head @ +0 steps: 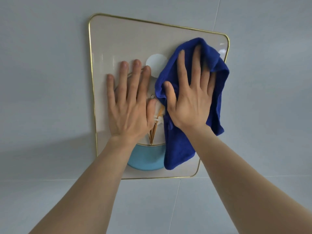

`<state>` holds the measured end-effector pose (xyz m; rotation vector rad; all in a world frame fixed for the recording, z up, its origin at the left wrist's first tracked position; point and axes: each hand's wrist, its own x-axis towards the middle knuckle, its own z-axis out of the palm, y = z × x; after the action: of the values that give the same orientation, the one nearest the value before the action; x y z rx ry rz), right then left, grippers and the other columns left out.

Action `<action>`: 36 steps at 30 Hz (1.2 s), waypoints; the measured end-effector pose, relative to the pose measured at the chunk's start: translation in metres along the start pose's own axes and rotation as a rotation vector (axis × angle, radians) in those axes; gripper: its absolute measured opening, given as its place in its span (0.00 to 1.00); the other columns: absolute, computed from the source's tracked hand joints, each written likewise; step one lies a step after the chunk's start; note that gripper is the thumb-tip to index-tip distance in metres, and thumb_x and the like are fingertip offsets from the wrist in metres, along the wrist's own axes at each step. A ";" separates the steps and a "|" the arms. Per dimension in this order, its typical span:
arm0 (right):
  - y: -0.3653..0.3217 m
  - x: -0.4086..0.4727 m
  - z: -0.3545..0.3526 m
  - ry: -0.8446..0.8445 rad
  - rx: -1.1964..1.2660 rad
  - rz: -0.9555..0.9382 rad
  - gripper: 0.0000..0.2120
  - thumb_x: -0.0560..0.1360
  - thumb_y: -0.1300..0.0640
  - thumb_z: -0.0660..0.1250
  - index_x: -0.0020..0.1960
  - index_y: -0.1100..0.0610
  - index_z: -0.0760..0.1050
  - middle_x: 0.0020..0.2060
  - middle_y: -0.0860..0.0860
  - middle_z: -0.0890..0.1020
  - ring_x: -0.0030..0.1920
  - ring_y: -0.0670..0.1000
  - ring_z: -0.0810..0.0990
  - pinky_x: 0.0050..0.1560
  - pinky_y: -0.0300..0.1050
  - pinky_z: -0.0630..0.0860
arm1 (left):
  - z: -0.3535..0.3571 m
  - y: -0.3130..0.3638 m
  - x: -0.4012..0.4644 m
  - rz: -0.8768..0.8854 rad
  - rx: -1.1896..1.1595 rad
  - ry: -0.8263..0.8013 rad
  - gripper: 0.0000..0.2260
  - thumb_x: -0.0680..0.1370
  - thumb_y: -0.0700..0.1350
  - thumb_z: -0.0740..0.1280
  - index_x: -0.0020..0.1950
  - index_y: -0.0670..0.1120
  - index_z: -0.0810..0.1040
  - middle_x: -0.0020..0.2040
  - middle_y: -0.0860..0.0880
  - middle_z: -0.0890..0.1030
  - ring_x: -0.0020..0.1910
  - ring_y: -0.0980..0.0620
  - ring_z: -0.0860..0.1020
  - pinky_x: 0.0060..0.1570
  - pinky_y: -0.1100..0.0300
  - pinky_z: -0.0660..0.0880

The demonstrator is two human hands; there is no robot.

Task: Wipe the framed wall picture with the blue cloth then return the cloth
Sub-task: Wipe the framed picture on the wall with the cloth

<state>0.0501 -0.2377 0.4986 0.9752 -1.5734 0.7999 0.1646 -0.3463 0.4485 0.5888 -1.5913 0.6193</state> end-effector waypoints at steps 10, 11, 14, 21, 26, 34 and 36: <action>-0.003 -0.052 0.008 -0.066 0.046 -0.011 0.26 0.85 0.45 0.52 0.82 0.50 0.63 0.81 0.56 0.66 0.71 0.64 0.70 0.74 0.64 0.61 | 0.002 0.000 0.002 -0.014 0.002 0.033 0.29 0.86 0.56 0.54 0.85 0.45 0.58 0.85 0.44 0.60 0.83 0.39 0.59 0.81 0.35 0.55; -0.003 -0.060 0.010 -0.076 0.060 -0.005 0.26 0.85 0.45 0.51 0.81 0.50 0.64 0.80 0.56 0.67 0.70 0.65 0.72 0.72 0.64 0.63 | 0.002 0.000 0.002 -0.010 0.004 0.036 0.29 0.86 0.56 0.54 0.85 0.45 0.58 0.85 0.44 0.60 0.83 0.39 0.59 0.81 0.35 0.56; -0.003 -0.069 0.013 -0.075 0.086 0.007 0.27 0.86 0.44 0.47 0.81 0.51 0.65 0.79 0.56 0.69 0.71 0.65 0.73 0.72 0.63 0.66 | 0.002 0.001 0.003 -0.007 -0.005 0.027 0.28 0.86 0.55 0.51 0.85 0.46 0.57 0.85 0.44 0.60 0.84 0.39 0.58 0.81 0.36 0.55; 0.013 -0.139 0.009 -0.164 0.124 -0.122 0.24 0.85 0.52 0.57 0.80 0.56 0.62 0.77 0.56 0.74 0.68 0.59 0.77 0.65 0.55 0.70 | -0.004 -0.001 0.002 -0.005 -0.032 -0.019 0.29 0.87 0.56 0.50 0.86 0.46 0.54 0.86 0.44 0.56 0.84 0.39 0.55 0.82 0.36 0.51; 0.030 -0.154 -0.002 -0.194 0.144 -0.160 0.40 0.64 0.78 0.70 0.76 0.63 0.73 0.71 0.56 0.80 0.47 0.63 0.83 0.52 0.55 0.82 | -0.001 -0.001 0.001 -0.005 -0.026 0.002 0.29 0.86 0.56 0.52 0.86 0.46 0.54 0.86 0.45 0.56 0.85 0.39 0.54 0.82 0.36 0.51; 0.038 -0.079 -0.036 -0.098 0.315 -0.077 0.32 0.76 0.68 0.59 0.80 0.62 0.65 0.79 0.58 0.69 0.74 0.55 0.71 0.71 0.38 0.66 | 0.001 -0.001 0.001 -0.017 -0.032 0.006 0.30 0.86 0.56 0.52 0.86 0.47 0.54 0.86 0.45 0.56 0.85 0.39 0.54 0.82 0.36 0.52; 0.031 -0.033 -0.035 0.006 0.324 -0.084 0.31 0.78 0.67 0.57 0.81 0.60 0.63 0.81 0.58 0.66 0.80 0.49 0.64 0.74 0.34 0.62 | 0.001 -0.001 0.001 -0.022 -0.029 0.007 0.30 0.86 0.56 0.53 0.86 0.47 0.55 0.86 0.44 0.57 0.84 0.39 0.55 0.82 0.36 0.52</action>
<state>0.0403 -0.1871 0.4738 1.2607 -1.4134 1.0170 0.1644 -0.3478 0.4490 0.5810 -1.5827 0.5807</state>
